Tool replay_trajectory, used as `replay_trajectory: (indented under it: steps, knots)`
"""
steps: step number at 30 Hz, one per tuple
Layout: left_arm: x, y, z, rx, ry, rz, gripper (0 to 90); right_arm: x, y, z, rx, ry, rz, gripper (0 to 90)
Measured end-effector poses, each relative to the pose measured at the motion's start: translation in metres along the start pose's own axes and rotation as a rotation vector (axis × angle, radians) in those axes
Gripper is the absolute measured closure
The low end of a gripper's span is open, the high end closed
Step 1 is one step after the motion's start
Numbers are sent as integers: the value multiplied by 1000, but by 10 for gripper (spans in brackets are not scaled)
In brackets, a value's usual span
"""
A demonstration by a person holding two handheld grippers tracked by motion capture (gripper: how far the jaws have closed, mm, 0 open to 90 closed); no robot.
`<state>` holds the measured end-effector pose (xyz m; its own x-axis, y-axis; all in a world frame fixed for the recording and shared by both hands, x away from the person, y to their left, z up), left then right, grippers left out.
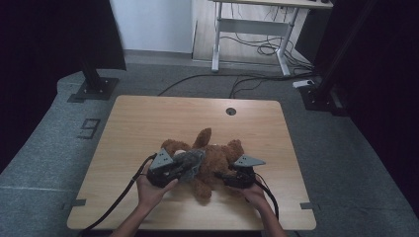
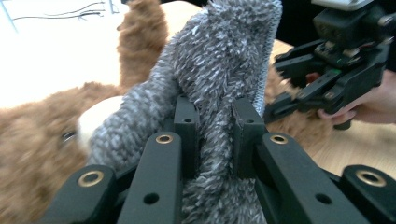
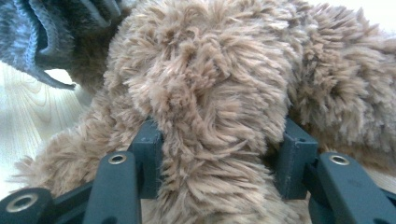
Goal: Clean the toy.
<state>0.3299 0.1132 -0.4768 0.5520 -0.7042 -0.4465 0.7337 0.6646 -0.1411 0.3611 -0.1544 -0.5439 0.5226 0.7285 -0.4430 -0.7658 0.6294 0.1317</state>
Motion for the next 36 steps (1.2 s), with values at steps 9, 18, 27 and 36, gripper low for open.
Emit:
replay_trajectory:
  steps: [9, 18, 27, 36]
  knots:
    - [60, -19, 57, 61, 55, -18, 754, -1, 3, -1, -26, 1, -14, 464]
    - [55, 36, 47, -30, 161, 83, 753, -2, 4, -1, -48, 10, -30, 465]
    - [-18, 104, 21, -192, 88, 174, 755, -2, 5, -1, -34, 22, -31, 470]
    - [-14, 78, 39, -135, 41, 99, 756, -2, 5, -1, -33, 23, -32, 469]
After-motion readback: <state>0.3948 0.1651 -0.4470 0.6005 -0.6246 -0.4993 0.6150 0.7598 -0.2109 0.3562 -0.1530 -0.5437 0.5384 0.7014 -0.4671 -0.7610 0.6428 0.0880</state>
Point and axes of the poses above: each handheld gripper's, and its own axes: x roughly forward along the jaws, z roughly out of its top, y roughly to its left, the point moved 2 cm from there along x, roughly forward along the jaws, and after that the axes turned 3 degrees about -x, right-handed, at the moved point
